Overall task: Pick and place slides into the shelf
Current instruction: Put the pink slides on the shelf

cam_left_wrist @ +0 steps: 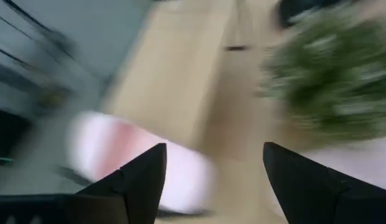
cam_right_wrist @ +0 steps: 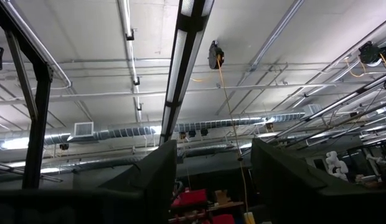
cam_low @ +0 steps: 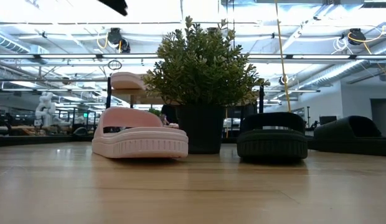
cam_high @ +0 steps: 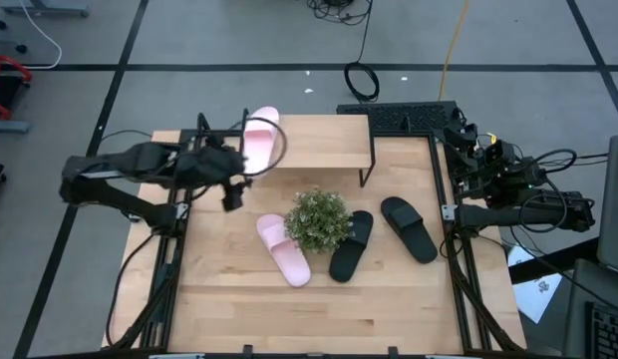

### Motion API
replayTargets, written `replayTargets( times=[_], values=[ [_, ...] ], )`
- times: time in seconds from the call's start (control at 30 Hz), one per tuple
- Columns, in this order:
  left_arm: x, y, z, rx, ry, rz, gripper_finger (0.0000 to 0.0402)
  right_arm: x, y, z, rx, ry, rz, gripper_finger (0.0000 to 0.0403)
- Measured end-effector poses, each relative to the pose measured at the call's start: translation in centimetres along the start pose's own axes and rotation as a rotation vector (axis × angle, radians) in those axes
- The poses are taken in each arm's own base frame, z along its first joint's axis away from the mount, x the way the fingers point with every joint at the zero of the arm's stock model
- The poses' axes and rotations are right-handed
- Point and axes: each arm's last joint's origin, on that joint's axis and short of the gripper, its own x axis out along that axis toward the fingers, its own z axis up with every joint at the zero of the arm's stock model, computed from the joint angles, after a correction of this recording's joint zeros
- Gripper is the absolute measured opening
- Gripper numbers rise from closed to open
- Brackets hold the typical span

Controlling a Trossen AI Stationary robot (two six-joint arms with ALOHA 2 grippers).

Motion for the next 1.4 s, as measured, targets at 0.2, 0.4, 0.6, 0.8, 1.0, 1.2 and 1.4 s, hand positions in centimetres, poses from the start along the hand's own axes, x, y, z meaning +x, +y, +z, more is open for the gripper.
replayTargets(
  times=[0.2,0.4,0.6,0.8,1.0,1.2,1.4],
  values=[
    [-2.2,-3.4,-1.1,-0.237,0.052,-0.273,0.0271,0.0,-0.1,0.1,-0.057,-0.007,-0.037,0.0196],
    [-0.8,-9.4,-1.3,-0.209,0.174,-0.359,0.0271,0.0,-0.2,0.1,-0.075,-0.006,-0.053,0.0196],
    [2.3,-14.7,-2.3,-0.203,0.321,-0.312,0.0271,0.0,-0.1,0.1,-0.075,-0.006,-0.051,0.0196],
    [4.8,-19.1,-3.6,-0.244,0.371,-0.242,0.0271,0.0,-0.1,0.1,-0.076,-0.006,-0.050,0.0196],
    [5.8,-21.8,-4.0,-0.254,0.192,-0.131,0.0271,0.0,-0.1,0.1,-0.106,-0.006,-0.049,0.0196],
    [6.3,-23.1,-5.7,-0.240,0.177,-0.004,0.0271,0.0,-0.1,0.1,-0.110,-0.006,-0.049,0.0196],
    [8.0,-24.9,-7.9,-0.253,0.202,0.123,0.0271,0.0,-0.1,0.1,-0.132,-0.005,-0.049,0.0196]
  ],
)
